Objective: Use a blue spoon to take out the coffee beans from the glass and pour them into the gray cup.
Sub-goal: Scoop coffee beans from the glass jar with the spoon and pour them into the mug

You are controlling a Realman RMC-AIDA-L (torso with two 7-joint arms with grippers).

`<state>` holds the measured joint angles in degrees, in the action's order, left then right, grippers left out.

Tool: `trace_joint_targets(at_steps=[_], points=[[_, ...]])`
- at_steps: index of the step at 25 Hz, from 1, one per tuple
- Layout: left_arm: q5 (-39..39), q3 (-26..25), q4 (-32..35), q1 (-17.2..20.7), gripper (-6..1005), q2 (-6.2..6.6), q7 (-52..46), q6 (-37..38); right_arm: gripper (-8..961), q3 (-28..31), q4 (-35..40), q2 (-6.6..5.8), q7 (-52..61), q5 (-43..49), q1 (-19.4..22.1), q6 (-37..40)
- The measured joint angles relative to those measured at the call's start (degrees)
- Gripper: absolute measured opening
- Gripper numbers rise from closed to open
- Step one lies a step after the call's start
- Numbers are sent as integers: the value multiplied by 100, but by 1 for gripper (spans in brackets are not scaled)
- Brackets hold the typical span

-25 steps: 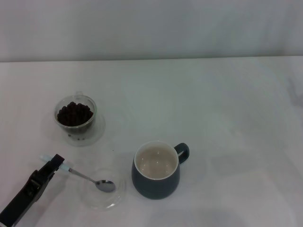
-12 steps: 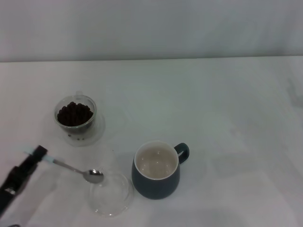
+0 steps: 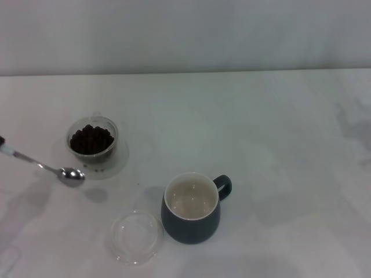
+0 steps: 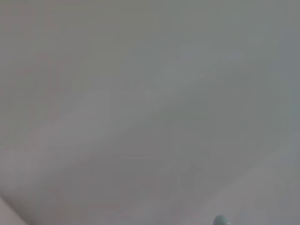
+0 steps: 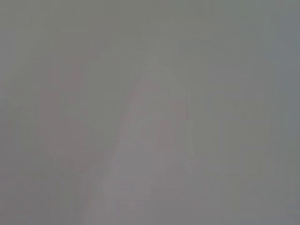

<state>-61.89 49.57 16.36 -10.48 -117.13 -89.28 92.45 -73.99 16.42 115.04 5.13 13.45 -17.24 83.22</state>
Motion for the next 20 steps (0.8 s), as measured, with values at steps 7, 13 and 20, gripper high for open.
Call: trace_joint_targets(at_steps=[7, 13, 20], points=[[-249, 0, 301, -574, 127, 578, -460, -141, 446, -732, -323, 0, -15, 0, 1, 644], [-1003, 2, 407, -1251, 127, 1048, -553, -906, 446, -1406, -522, 22, 18, -3, 2, 899], [-2125, 0, 714, -1928, 128, 1149, -765, -1832, 446, -2046, -559, 35, 390, -35, -25, 924]])
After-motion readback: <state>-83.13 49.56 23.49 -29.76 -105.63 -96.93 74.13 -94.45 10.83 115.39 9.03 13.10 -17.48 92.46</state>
